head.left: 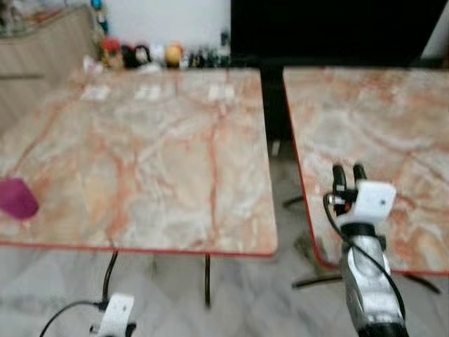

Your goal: Setting the table

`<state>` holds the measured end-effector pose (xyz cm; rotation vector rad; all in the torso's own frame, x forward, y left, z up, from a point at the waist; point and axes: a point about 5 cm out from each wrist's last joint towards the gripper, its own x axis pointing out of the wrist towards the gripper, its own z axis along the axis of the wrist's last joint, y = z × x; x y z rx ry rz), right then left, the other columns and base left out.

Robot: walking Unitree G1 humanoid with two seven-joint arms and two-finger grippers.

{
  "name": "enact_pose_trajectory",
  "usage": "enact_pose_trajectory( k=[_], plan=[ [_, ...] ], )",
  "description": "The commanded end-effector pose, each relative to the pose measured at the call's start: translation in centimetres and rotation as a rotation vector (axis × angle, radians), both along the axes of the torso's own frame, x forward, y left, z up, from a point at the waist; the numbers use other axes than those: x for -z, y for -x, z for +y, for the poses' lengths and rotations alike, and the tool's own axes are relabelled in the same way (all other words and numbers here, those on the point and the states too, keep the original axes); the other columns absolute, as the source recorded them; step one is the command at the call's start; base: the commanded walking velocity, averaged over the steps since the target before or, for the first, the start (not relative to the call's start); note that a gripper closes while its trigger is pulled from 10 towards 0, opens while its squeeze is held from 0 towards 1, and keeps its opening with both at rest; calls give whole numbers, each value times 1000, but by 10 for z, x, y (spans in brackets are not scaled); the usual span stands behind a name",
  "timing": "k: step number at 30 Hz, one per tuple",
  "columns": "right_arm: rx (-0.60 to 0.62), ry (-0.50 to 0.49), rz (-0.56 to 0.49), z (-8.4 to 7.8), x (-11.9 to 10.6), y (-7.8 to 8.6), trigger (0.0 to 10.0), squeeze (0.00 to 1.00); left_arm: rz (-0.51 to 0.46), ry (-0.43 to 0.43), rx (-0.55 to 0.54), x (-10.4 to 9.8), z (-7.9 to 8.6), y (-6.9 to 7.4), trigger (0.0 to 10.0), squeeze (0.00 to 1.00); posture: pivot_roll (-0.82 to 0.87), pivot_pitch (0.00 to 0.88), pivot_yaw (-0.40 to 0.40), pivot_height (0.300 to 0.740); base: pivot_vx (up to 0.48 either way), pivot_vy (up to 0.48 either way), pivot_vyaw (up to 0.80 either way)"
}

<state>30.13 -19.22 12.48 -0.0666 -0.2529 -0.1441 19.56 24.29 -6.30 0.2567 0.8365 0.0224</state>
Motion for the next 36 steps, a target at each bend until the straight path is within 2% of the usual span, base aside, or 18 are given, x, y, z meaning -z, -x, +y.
enact_pose_trajectory(
  k=[1,6,14,16,36],
  plan=[
    [-26,-5,-17,8,-3,-1,10000,0,27,-16,-5,2,6,7,10000,0,99,0,-7,740,0,472,0],
    [-45,18,-26,10,-4,-1,10000,0,29,-17,-3,2,6,7,10000,0,100,0,-8,740,0,472,0],
    [-59,14,-27,14,-3,-2,10000,0,29,-17,-3,2,6,7,10000,0,105,0,-10,740,0,473,766],
    [-41,-10,-22,12,-3,-2,10000,0,29,-17,-3,2,6,7,10000,0,105,0,-12,740,0,472,0],
    [-29,-7,-19,10,-2,-3,10000,0,21,-17,-14,1,7,5,10000,0,110,0,-10,740,0,472,0]
  ],
)
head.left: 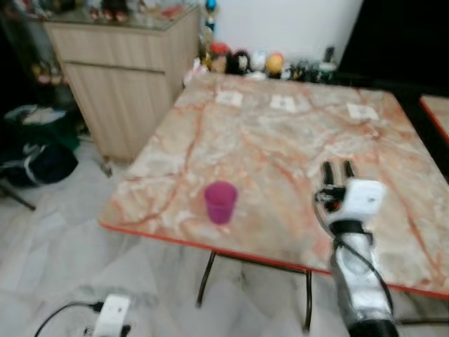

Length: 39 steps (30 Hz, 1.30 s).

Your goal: Setting the table

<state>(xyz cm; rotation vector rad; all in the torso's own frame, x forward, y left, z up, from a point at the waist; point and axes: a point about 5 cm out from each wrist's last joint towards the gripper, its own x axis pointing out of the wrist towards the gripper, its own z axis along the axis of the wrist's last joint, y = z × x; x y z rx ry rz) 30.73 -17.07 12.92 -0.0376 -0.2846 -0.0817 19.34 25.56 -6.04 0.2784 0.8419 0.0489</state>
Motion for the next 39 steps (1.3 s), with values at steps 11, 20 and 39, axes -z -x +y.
enact_pose_trajectory(
  k=[11,20,39],
  plan=[
    [35,3,15,-11,4,3,10000,0,16,10,-4,3,-4,2,10000,0,115,0,-8,740,0,474,0],
    [36,4,18,-11,5,3,10000,0,24,-5,49,4,-7,3,10000,0,114,0,-7,740,0,-73,0],
    [134,-112,91,-29,12,8,10000,0,30,-5,20,5,-4,6,10000,0,114,0,-10,740,0,-65,0]
  ],
)
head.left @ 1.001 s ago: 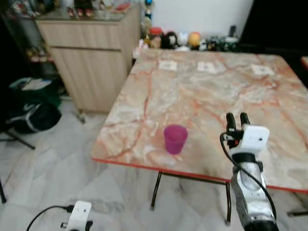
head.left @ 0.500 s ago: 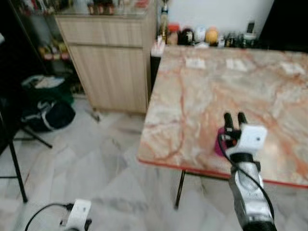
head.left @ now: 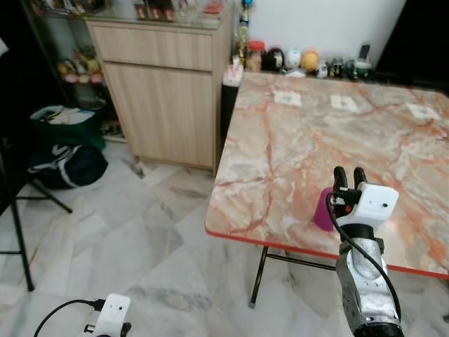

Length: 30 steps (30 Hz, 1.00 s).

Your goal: Setting the table

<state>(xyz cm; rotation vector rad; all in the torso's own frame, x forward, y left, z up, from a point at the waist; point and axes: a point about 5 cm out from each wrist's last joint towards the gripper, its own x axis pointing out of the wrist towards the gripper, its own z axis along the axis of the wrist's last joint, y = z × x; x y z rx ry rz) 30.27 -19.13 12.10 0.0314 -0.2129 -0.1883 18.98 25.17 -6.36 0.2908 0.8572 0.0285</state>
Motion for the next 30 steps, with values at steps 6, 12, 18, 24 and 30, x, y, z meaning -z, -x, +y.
enact_pose_trajectory(
  k=[6,12,18,24,30],
  plan=[
    [54,-72,11,-12,-2,7,10000,1000,11,-2,-1,2,-1,3,10000,0,114,0,-13,740,0,0,0],
    [105,-89,55,-21,-4,7,10000,0,13,0,-2,2,-1,3,10000,0,110,0,-15,740,0,0,0],
    [109,-123,128,-22,1,1,10000,0,12,3,-4,2,-2,3,10000,0,113,0,-18,740,0,0,0],
    [17,-168,188,-10,2,-13,10000,0,10,4,-4,3,-2,3,10000,0,115,0,-15,740,0,0,0],
    [7,-183,219,-7,2,-16,10000,0,11,2,-7,3,-1,4,10000,0,119,0,-17,740,0,0,0]
  ],
)
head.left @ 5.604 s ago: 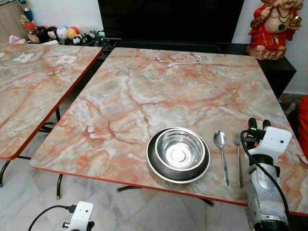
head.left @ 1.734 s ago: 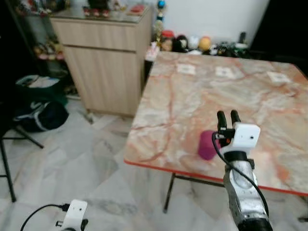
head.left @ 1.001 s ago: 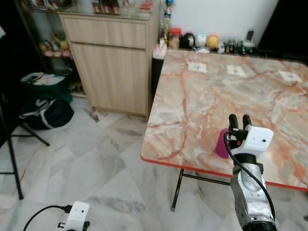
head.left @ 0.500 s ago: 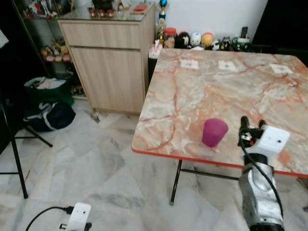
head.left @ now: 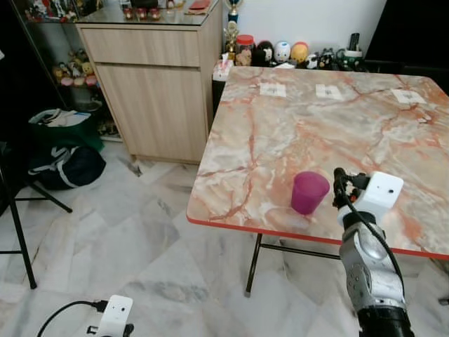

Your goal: Setting the table

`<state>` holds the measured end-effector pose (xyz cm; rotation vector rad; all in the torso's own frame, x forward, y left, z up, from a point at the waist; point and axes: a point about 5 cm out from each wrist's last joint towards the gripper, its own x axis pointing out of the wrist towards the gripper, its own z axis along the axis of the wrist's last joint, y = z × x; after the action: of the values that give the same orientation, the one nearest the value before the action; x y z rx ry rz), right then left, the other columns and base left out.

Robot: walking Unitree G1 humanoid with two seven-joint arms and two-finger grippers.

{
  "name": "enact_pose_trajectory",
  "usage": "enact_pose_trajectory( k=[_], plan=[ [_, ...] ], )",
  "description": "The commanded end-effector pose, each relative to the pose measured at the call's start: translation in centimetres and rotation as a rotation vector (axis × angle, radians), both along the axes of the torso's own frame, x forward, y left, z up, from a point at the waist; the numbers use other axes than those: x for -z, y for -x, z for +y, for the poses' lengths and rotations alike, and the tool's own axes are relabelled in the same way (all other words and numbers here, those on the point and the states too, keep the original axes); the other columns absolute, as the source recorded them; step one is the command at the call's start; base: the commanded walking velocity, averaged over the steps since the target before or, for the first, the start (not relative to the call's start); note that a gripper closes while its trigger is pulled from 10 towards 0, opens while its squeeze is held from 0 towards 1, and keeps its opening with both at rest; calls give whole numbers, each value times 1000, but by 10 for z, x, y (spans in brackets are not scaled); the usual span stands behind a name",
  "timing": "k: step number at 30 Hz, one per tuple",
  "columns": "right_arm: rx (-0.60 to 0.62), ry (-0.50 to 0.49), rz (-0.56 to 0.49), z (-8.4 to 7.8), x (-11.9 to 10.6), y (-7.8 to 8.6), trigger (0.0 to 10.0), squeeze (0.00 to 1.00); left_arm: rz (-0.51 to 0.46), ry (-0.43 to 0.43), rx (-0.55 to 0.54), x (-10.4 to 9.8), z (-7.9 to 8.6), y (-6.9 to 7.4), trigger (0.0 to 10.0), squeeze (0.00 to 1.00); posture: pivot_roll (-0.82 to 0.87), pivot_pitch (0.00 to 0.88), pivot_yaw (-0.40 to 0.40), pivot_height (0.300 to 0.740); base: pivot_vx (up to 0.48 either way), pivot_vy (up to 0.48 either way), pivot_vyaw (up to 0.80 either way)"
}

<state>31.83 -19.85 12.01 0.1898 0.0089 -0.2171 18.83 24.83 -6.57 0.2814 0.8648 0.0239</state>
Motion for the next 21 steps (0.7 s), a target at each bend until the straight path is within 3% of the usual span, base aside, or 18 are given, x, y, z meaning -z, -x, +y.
enact_pose_trajectory(
  k=[1,7,10,21],
  plan=[
    [-3,-1,21,0,1,0,10000,0,3,-8,-7,1,2,3,10000,0,119,0,-17,740,0,0,0],
    [-3,-82,98,-3,8,1,10000,0,4,-9,-1,1,2,3,10000,0,114,0,-14,740,0,0,0],
    [-34,-67,89,-2,-1,-2,10000,0,2,-10,3,0,2,2,10000,0,111,0,-14,740,0,0,0],
    [-87,-177,95,7,-9,-6,10000,0,1,-7,9,0,1,1,10000,0,115,0,-16,740,0,0,0]
  ],
)
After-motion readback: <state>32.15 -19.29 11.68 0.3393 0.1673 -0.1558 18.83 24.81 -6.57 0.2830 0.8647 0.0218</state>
